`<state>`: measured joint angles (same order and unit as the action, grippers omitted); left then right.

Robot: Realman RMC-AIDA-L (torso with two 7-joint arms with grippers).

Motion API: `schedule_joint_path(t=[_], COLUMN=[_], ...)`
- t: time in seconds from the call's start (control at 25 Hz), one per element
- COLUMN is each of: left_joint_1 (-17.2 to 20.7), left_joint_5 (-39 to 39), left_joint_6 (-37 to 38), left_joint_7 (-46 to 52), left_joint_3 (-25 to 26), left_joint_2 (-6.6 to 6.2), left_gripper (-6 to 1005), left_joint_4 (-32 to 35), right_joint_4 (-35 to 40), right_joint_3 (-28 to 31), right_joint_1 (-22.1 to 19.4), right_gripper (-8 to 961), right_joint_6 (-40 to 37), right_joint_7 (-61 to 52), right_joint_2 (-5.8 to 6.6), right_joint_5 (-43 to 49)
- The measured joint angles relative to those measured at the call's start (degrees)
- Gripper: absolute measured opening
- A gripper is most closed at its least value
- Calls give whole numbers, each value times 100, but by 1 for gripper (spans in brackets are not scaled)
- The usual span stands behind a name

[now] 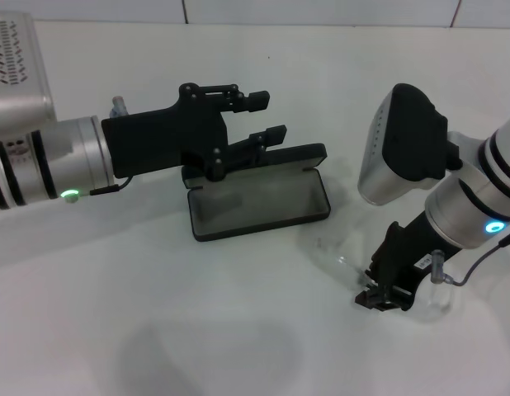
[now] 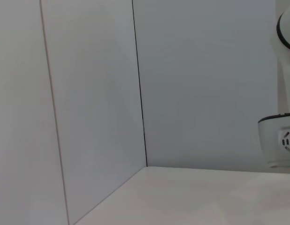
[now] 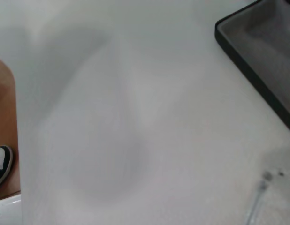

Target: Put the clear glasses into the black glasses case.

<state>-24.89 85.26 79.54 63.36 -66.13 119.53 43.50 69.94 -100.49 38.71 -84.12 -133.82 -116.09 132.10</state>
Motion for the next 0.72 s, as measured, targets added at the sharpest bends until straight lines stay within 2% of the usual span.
schedule_joint_path(t=[0.2,0.28,0.4,0.56,0.6,0.72], left_joint_1=[51,70,81,204,239,214], left_joint_5=[-44,-66,-97,-283,-348,-370], left_joint_6=[33,68,241,642,919,1134], left_joint_7=[37,122,266,266,241,226], left_joint_3=[4,8,19,193,286,310], left_joint_2=[0,-1,-12,-5,-8,-19], left_gripper=[465,465,466,467,467,468], left_joint_4=[0,0,0,-7,-79,-165], right_joint_4=[137,309,760,921,861,307], right_joint_3=[247,629,1653,2730,2849,3111], right_joint_1=[-25,-127,-490,-1007,-1096,-1414], right_gripper=[275,216,150,124,124,124], right_joint_6=[-234,-500,-1070,-1343,-1356,-1358], right_joint_7=[69,271,826,2084,2383,3849], right_joint_2=[61,66,44,49,44,31], right_joint_5=[26,15,-220,-1189,-1406,-2297])
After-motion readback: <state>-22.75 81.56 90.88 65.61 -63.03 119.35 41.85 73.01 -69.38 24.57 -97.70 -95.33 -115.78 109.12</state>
